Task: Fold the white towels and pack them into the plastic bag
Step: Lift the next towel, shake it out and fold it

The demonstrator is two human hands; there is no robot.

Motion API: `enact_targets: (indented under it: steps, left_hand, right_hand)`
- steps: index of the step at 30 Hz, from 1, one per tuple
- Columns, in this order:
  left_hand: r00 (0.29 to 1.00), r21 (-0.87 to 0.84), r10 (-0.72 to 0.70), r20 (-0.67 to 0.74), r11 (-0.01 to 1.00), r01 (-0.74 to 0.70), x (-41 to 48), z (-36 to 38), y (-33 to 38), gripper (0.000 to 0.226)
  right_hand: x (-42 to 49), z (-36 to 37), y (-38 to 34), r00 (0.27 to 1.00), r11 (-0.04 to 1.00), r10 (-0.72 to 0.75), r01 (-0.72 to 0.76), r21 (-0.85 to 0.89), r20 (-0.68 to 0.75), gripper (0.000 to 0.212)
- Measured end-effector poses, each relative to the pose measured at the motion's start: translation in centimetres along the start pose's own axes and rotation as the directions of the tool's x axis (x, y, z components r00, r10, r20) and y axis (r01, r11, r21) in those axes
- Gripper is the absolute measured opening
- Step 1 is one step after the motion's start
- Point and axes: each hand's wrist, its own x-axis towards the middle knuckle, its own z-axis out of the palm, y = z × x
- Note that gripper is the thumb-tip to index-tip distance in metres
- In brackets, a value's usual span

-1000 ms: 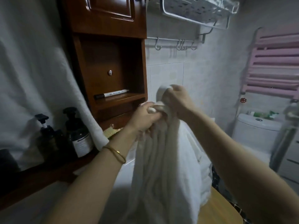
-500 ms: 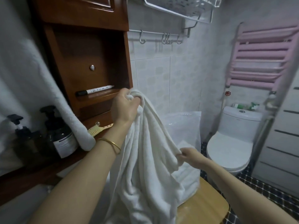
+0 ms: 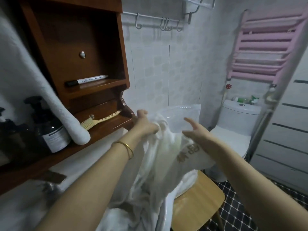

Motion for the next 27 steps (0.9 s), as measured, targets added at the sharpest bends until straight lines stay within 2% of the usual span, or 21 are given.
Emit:
enact_targets:
  steps: [2, 4, 6, 7, 8, 9, 10, 11, 12, 14, 17, 19, 20, 22, 23, 24, 25, 27]
  left_hand:
    - [0.996, -0.147, -0.038, 0.078, 0.988, 0.049, -1.5, 1.2, -2.3, 0.059]
    - [0.993, -0.182, -0.029, 0.116, 0.982, 0.050, -3.0, 1.6, -4.9, 0.041]
    - [0.996, -0.100, -0.012, 0.083, 0.995, 0.021, -4.4, 1.5, -7.6, 0.022]
    - [0.999, -0.054, 0.000, 0.046, 0.999, 0.003, -5.0, 1.4, -8.8, 0.016]
    - [1.000, -0.023, 0.010, 0.006, 1.000, -0.010, -5.6, 1.3, -10.1, 0.015]
    - [0.999, -0.010, 0.026, -0.028, 1.000, -0.026, -6.1, 1.2, -11.1, 0.018]
    - [0.998, -0.002, 0.040, -0.053, 0.999, -0.040, -6.6, 1.2, -11.9, 0.022]
    - [0.996, 0.001, 0.053, -0.075, 0.999, -0.053, -7.0, 1.3, -12.6, 0.026]
    - [0.993, 0.003, 0.069, -0.099, 0.998, -0.069, -7.4, 1.5, -13.2, 0.030]
    - [0.984, 0.016, 0.097, -0.151, 0.995, -0.096, -7.9, 1.9, -14.2, 0.034]
    - [0.979, -0.011, 0.049, -0.200, 0.999, -0.053, -8.6, 2.3, -15.6, 0.029]
    - [0.974, -0.034, 0.008, -0.227, 0.999, -0.016, -9.2, 2.4, -16.3, 0.027]
    - [0.967, -0.030, 0.006, -0.255, 0.999, -0.014, -9.4, 2.3, -16.6, 0.027]
    - [0.957, -0.035, 0.009, -0.289, 0.999, -0.020, -9.7, 2.3, -17.0, 0.026]
    - [0.958, -0.065, 0.001, -0.288, 0.998, -0.020, -9.9, 2.2, -17.0, 0.024]
    - [0.960, -0.108, -0.012, -0.280, 0.994, -0.019, -10.0, 2.1, -16.9, 0.021]
    - [0.963, -0.147, -0.029, -0.269, 0.989, -0.011, -10.2, 2.0, -16.8, 0.017]
    - [0.966, -0.163, -0.038, -0.255, 0.987, -0.004, -10.3, 1.8, -16.9, 0.012]
  right_hand:
    - [-1.3, 1.9, -0.5, 0.996, 0.961, 0.022, -0.046, 0.272, 0.091, 0.032]
    - [-2.4, 4.0, -0.5, 0.967, 0.816, 0.084, -0.205, 0.540, 0.241, 0.025]
    - [-3.3, 5.8, 0.3, 0.924, 0.675, 0.094, -0.332, 0.659, 0.370, 0.025]
    - [-3.7, 6.6, 0.9, 0.916, 0.659, 0.073, -0.341, 0.670, 0.395, 0.031]
    - [-4.1, 7.6, 1.5, 0.918, 0.688, 0.046, -0.315, 0.653, 0.394, 0.038]
    - [-4.5, 8.5, 2.0, 0.931, 0.763, 0.014, -0.245, 0.598, 0.363, 0.042]
    - [-5.0, 9.4, 2.4, 0.953, 0.875, -0.026, -0.124, 0.469, 0.301, 0.042]
    - [-5.3, 10.2, 2.8, 0.974, 0.966, -0.095, 0.039, 0.257, 0.207, 0.039]
    - [-5.3, 11.0, 3.2, 0.972, 0.981, -0.194, 0.193, 0.015, 0.133, 0.034]
    - [-5.3, 12.1, 3.8, 0.930, 0.857, -0.350, 0.366, -0.364, 0.110, 0.020]
    - [-5.4, 12.6, 4.5, 0.891, 0.511, -0.409, 0.403, -0.759, 0.198, 0.019]
    - [-5.5, 12.3, 4.4, 0.842, 0.328, -0.485, 0.426, -0.843, 0.236, 0.019]
    - [-5.6, 12.2, 4.1, 0.800, 0.284, -0.539, 0.467, -0.837, 0.264, 0.017]
    - [-5.7, 12.1, 3.4, 0.670, 0.256, -0.678, 0.600, -0.758, 0.302, 0.015]
    - [-5.5, 12.2, 3.1, 0.619, 0.277, -0.712, 0.682, -0.677, 0.331, 0.014]
    - [-5.4, 12.4, 2.7, 0.617, 0.359, -0.693, 0.743, -0.564, 0.372, 0.014]
    - [-5.3, 12.6, 2.3, 0.655, 0.482, -0.646, 0.748, -0.455, 0.392, 0.015]
    - [-4.7, 13.2, 2.3, 0.776, 0.700, -0.529, 0.628, -0.341, 0.342, 0.026]
